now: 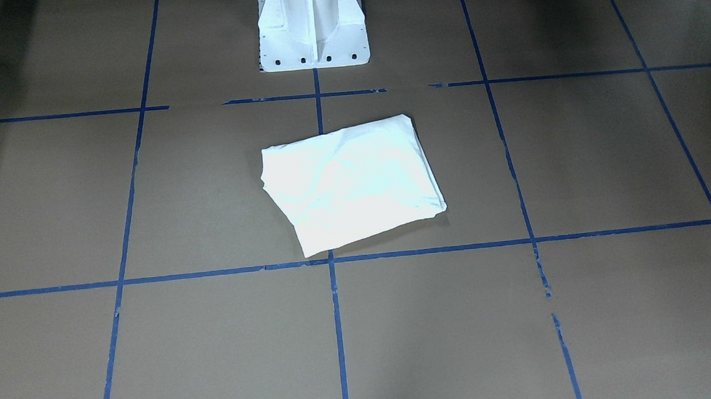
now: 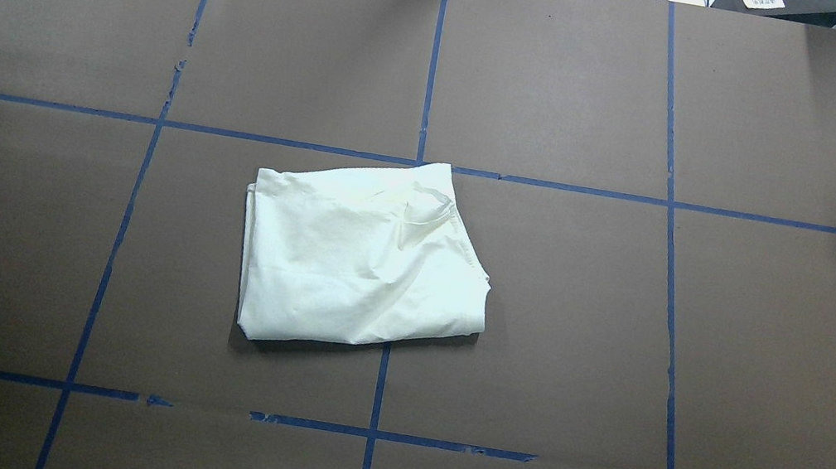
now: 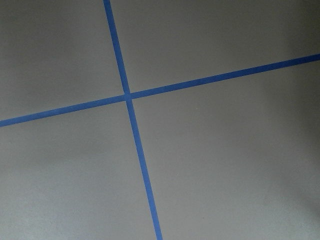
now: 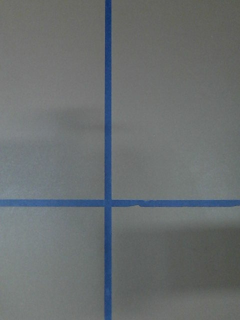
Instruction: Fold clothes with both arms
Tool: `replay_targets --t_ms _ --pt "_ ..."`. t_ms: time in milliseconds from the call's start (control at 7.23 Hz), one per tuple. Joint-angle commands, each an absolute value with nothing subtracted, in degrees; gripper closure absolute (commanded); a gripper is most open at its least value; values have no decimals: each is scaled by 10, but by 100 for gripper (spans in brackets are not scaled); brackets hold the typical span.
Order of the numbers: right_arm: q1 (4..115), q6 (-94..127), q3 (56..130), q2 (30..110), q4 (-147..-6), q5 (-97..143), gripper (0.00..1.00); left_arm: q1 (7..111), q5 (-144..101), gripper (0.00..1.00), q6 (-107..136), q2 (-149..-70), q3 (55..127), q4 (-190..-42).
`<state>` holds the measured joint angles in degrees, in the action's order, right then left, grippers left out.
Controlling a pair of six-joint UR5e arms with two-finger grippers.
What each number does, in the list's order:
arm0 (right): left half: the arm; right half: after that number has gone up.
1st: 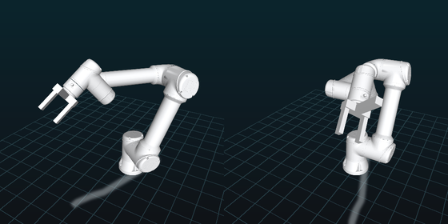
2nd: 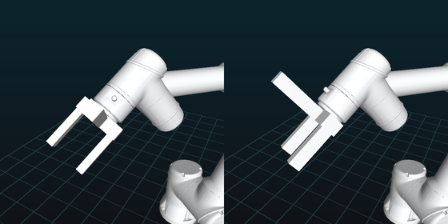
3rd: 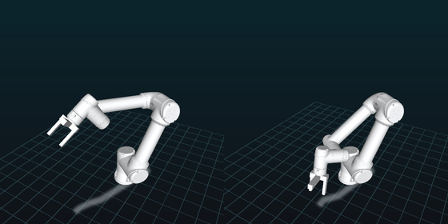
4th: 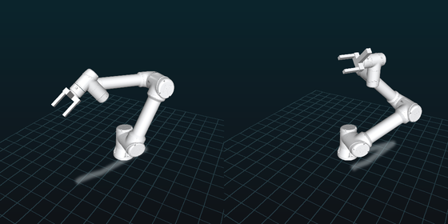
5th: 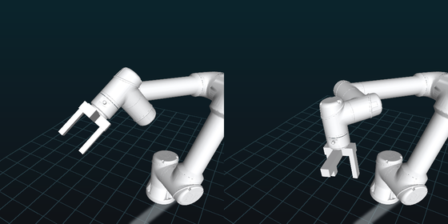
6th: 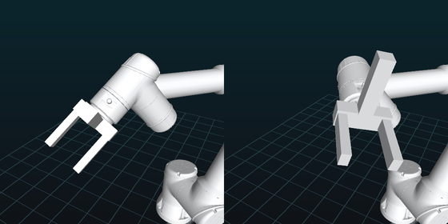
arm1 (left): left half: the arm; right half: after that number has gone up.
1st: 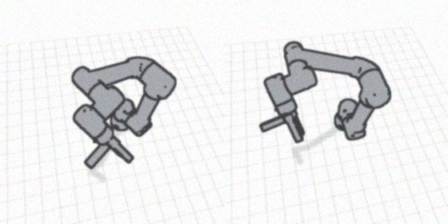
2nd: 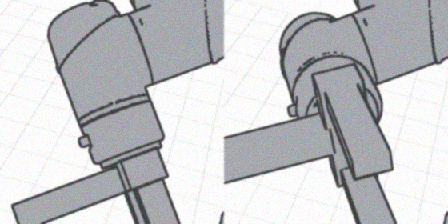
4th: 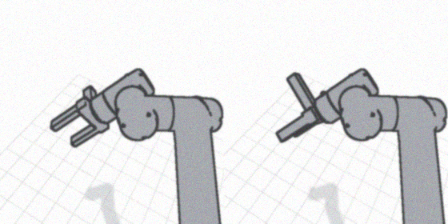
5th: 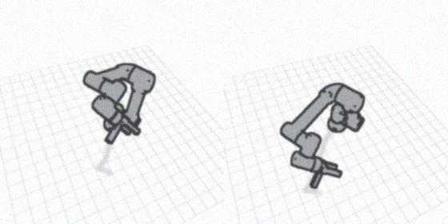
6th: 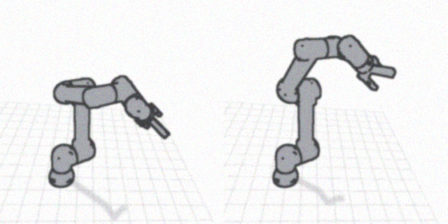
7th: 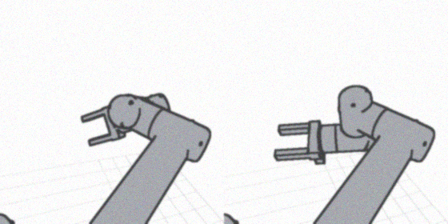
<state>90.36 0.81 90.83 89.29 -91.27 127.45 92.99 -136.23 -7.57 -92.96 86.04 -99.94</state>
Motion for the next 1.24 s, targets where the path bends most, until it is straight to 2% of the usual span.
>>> replay_targets --t_ms 0,1106 --pt "902 9 906 893 -912 1274 0 930 -1362 0 -76 -922 860 -999" --pt "890 9 901 894 -912 1275 0 930 -1362 0 -76 -916 864 -1001"
